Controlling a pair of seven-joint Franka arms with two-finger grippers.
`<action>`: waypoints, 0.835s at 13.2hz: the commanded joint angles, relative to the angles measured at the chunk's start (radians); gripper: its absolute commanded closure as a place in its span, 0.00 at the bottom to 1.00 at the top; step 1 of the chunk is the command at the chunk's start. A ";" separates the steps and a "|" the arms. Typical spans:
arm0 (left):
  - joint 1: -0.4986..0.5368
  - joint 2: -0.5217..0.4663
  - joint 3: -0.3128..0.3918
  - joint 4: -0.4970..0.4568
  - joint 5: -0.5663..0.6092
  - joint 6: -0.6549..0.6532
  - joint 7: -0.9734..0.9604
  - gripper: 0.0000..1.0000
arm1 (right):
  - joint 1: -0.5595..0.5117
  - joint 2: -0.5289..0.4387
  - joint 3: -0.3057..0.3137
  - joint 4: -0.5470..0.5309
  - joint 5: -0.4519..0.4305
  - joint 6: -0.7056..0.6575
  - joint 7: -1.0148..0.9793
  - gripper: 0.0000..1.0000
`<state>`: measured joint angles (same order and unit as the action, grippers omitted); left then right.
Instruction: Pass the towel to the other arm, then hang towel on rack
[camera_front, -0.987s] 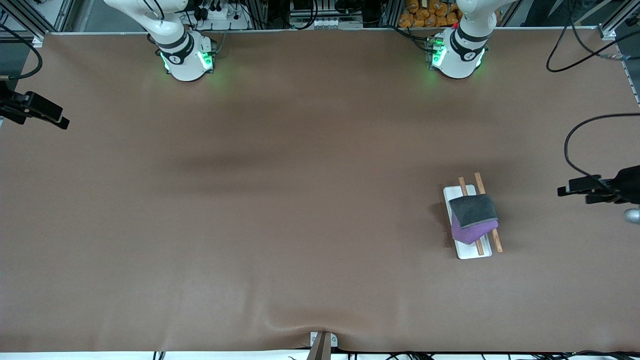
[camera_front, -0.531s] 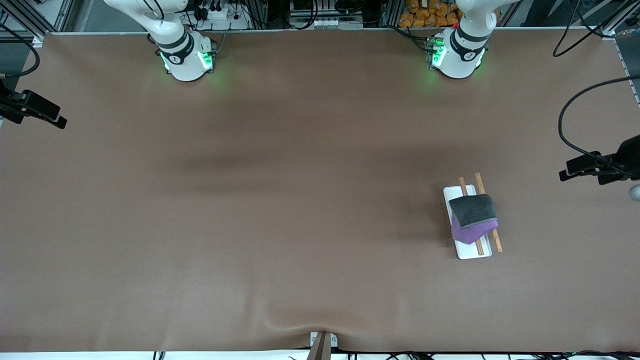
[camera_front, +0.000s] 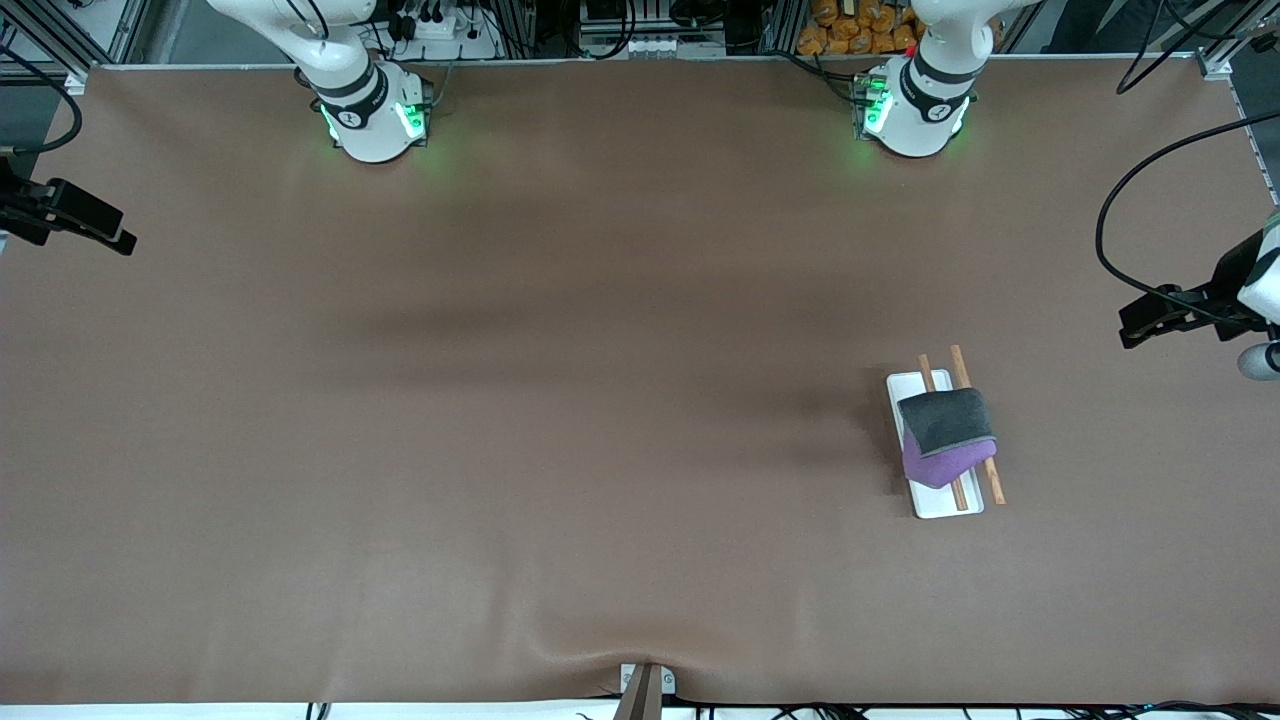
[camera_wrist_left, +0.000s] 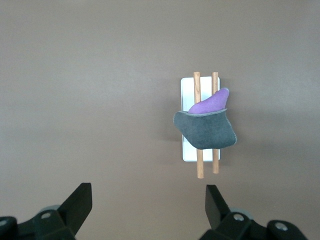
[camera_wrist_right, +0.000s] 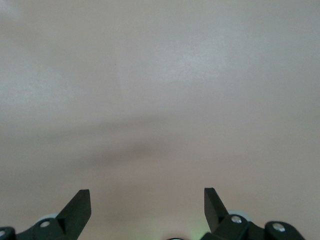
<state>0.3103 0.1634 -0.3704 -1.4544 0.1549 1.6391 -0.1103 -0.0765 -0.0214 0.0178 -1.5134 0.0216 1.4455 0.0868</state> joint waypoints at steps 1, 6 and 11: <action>-0.006 -0.048 0.004 -0.006 -0.012 -0.008 -0.005 0.00 | -0.017 -0.005 0.014 0.009 -0.014 -0.014 0.011 0.00; -0.364 -0.104 0.346 -0.035 -0.096 -0.042 -0.019 0.00 | -0.017 -0.005 0.014 0.010 -0.012 -0.014 0.011 0.00; -0.347 -0.148 0.344 -0.073 -0.126 -0.064 -0.025 0.00 | -0.009 -0.002 0.018 0.009 -0.011 -0.020 0.013 0.00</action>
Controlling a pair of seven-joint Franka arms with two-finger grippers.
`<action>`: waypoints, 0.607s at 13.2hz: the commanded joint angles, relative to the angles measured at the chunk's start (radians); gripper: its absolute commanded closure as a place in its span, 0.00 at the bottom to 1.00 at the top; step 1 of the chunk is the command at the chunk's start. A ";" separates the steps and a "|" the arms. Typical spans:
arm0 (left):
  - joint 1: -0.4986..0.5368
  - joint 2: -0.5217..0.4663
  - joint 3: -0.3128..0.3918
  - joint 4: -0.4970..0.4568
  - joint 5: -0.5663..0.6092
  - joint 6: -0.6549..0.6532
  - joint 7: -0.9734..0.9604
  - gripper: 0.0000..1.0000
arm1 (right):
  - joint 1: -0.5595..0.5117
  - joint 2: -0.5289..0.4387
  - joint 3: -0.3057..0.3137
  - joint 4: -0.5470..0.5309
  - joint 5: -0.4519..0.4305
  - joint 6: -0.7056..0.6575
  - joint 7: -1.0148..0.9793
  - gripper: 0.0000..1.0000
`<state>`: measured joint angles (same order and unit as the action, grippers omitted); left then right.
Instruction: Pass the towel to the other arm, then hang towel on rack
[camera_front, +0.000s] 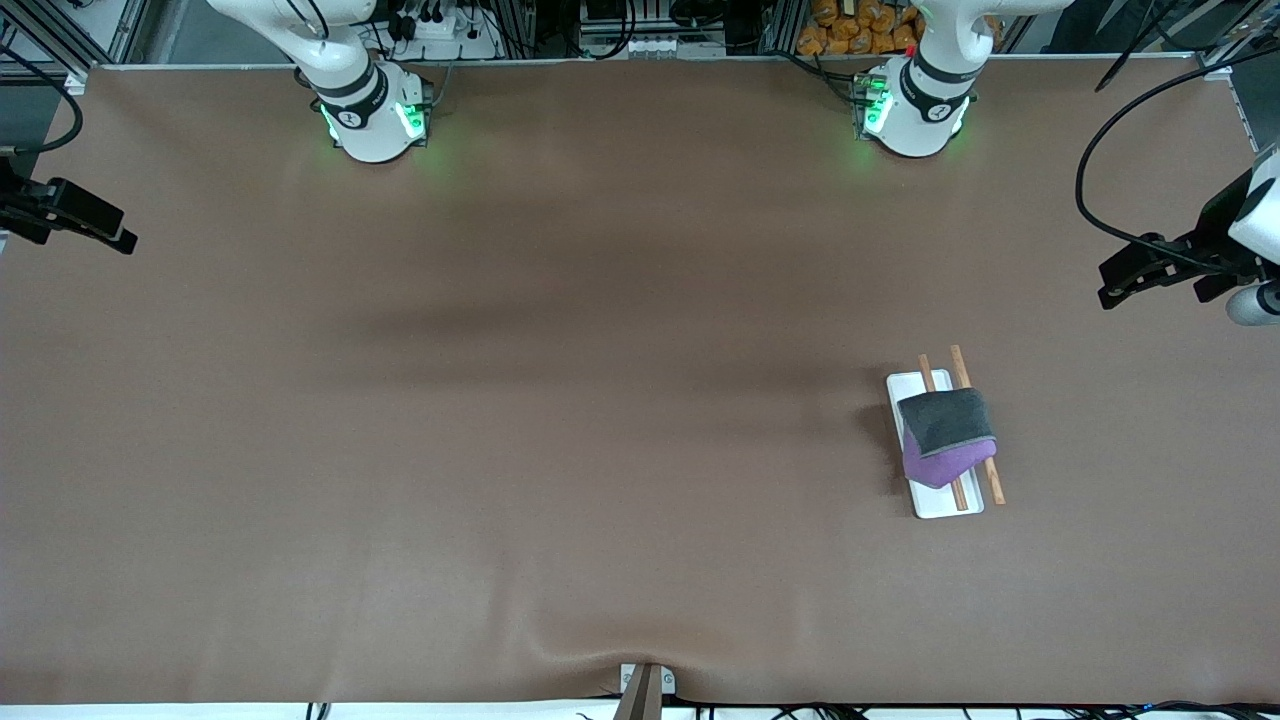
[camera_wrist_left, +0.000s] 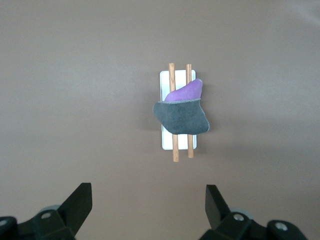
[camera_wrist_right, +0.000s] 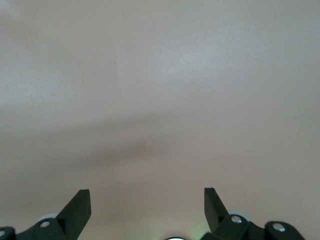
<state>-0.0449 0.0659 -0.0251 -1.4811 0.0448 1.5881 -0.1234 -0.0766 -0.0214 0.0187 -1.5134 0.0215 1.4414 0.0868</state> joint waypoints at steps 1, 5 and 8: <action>0.014 -0.060 -0.010 -0.045 -0.016 -0.040 -0.015 0.00 | -0.008 -0.002 0.018 0.009 -0.011 -0.041 0.013 0.00; 0.017 -0.113 -0.027 -0.090 -0.016 -0.045 -0.015 0.00 | -0.012 0.000 0.017 0.009 -0.009 -0.047 0.011 0.00; 0.019 -0.135 -0.029 -0.102 -0.014 -0.059 -0.010 0.00 | -0.012 0.000 0.017 0.009 -0.009 -0.047 0.011 0.00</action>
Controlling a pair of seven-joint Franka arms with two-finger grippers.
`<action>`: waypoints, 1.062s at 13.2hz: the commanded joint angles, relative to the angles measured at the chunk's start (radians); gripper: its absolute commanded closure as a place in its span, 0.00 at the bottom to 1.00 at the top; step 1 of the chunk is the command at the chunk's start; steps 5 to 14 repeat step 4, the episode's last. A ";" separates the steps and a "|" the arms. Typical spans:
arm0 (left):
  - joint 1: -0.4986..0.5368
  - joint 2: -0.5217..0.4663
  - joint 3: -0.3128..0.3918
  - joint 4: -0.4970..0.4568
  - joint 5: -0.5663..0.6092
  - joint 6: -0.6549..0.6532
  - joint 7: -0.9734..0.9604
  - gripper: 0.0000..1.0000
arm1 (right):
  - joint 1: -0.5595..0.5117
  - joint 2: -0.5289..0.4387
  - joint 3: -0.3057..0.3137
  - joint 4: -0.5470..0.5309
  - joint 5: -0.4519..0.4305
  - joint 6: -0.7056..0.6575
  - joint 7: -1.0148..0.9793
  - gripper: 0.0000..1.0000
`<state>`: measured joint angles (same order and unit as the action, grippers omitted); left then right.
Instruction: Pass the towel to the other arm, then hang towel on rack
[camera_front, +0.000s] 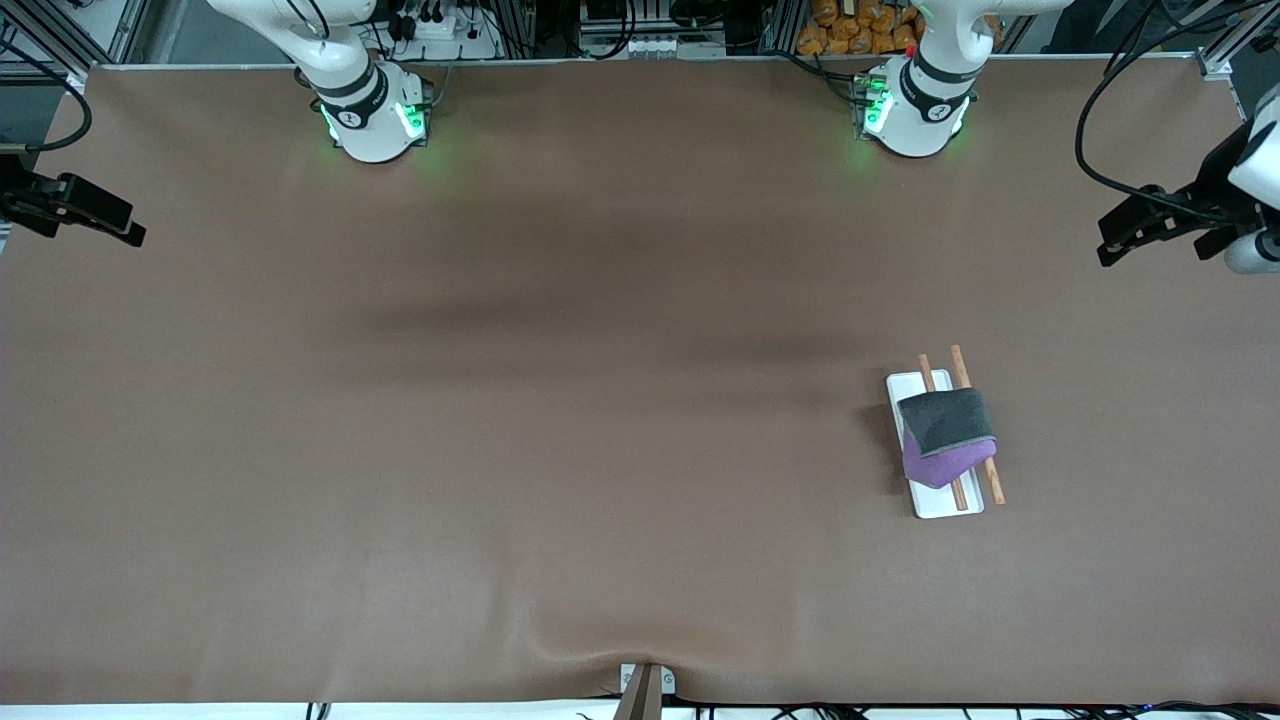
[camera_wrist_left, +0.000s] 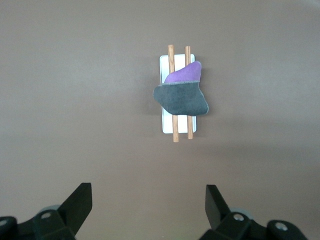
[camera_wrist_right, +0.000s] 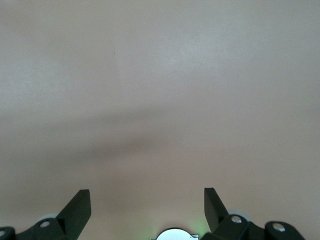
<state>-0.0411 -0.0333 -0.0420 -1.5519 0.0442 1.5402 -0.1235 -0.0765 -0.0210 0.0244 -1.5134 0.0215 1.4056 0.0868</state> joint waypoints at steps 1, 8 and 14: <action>0.014 -0.034 -0.010 -0.024 -0.013 -0.011 -0.011 0.00 | -0.012 0.000 0.011 0.009 -0.011 -0.011 0.013 0.00; 0.015 -0.034 -0.004 -0.017 -0.009 -0.025 -0.010 0.00 | -0.012 0.000 0.011 0.009 -0.009 -0.011 0.013 0.00; 0.015 -0.034 -0.004 -0.017 -0.009 -0.025 -0.010 0.00 | -0.012 0.000 0.011 0.009 -0.009 -0.011 0.013 0.00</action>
